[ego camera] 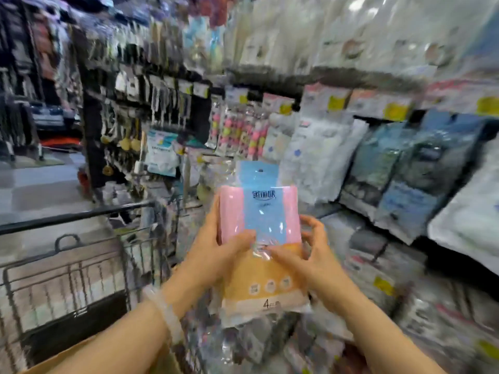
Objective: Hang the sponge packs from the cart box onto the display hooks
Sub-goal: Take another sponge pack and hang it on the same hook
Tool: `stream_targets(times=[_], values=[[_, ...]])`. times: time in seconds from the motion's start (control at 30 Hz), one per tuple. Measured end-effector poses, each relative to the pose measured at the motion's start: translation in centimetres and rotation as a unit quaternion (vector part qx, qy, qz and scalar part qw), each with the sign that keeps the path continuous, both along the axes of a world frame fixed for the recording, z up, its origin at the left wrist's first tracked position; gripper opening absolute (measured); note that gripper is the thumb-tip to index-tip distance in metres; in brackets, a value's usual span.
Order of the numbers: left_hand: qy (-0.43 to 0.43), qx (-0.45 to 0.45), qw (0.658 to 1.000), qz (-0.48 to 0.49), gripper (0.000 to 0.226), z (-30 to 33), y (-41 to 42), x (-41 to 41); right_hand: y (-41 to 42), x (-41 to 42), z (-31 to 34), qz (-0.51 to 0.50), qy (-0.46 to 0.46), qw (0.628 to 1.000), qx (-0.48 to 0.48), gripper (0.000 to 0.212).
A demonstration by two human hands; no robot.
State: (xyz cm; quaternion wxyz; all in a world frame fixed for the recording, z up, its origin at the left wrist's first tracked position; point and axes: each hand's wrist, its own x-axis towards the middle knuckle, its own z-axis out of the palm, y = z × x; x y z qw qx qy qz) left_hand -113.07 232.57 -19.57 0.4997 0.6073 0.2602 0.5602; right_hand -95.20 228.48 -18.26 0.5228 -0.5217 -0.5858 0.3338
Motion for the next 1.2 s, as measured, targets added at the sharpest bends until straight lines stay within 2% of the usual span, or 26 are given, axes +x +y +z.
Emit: stream_targets(times=[0.07, 0.13, 0.23, 0.37, 0.53, 0.6, 0.7, 0.77, 0.87, 0.97, 1.07, 1.13, 1.2], values=[[-0.023, 0.057, 0.997, -0.042, 0.06, 5.8, 0.4, 3.7, -1.2, 3.2, 5.9, -0.05, -0.035, 0.996, 0.066, 0.068], [-0.045, 0.117, 0.989, -0.076, 0.064, 11.5, -0.1, 7.2, -2.9, 6.2, 11.5, -0.096, -0.07, 0.984, 0.13, 0.066], [-0.064, 0.19, 0.973, -0.117, 0.078, 19.2, -1.7, 11.5, -6.7, 9.4, 18.8, -0.157, -0.086, 0.961, 0.209, 0.08], [-0.072, 0.242, 0.95, -0.182, 0.08, 26.5, -4.2, 16.2, -11.8, 12.9, 25.6, -0.215, -0.139, 0.927, 0.275, 0.09], [-0.067, 0.247, 0.931, -0.26, 0.076, 30.1, -6.4, 21.4, -16.3, 16.2, 29.9, -0.261, -0.27, 0.874, 0.308, 0.082], [-0.068, 0.223, 0.927, -0.295, 0.069, 30.6, -6.7, 23.3, -17.0, 17.7, 31.3, -0.272, -0.275, 0.861, 0.329, 0.073], [-0.076, 0.203, 0.918, -0.332, 0.058, 31.1, -6.7, 25.6, -17.2, 20.2, 33.2, -0.254, -0.21, 0.884, 0.331, 0.055], [-0.066, 0.199, 0.917, -0.34, 0.066, 31.5, -6.4, 26.8, -17.0, 21.8, 34.1, -0.237, -0.185, 0.903, 0.308, 0.049], [-0.024, 0.203, 0.924, -0.324, 0.086, 32.3, -6.2, 28.1, -16.6, 24.1, 34.8, -0.221, -0.156, 0.92, 0.285, 0.057], [0.017, 0.212, 0.937, -0.276, 0.094, 33.1, -6.1, 29.1, -16.3, 26.1, 35.3, -0.229, -0.131, 0.926, 0.271, 0.07], [0.094, 0.255, 0.948, -0.167, 0.1, 33.8, -5.9, 29.8, -16.1, 27.6, 36.0, -0.248, -0.129, 0.92, 0.274, 0.076], [0.162, 0.299, 0.938, -0.069, 0.104, 34.5, -5.6, 30.3, -15.9, 28.1, 36.8, -0.254, -0.139, 0.917, 0.275, 0.077], [0.21, 0.33, 0.92, -0.013, 0.099, 35.4, -5.5, 30.9, -15.7, 28.5, 37.6, -0.251, -0.141, 0.918, 0.272, 0.077]])
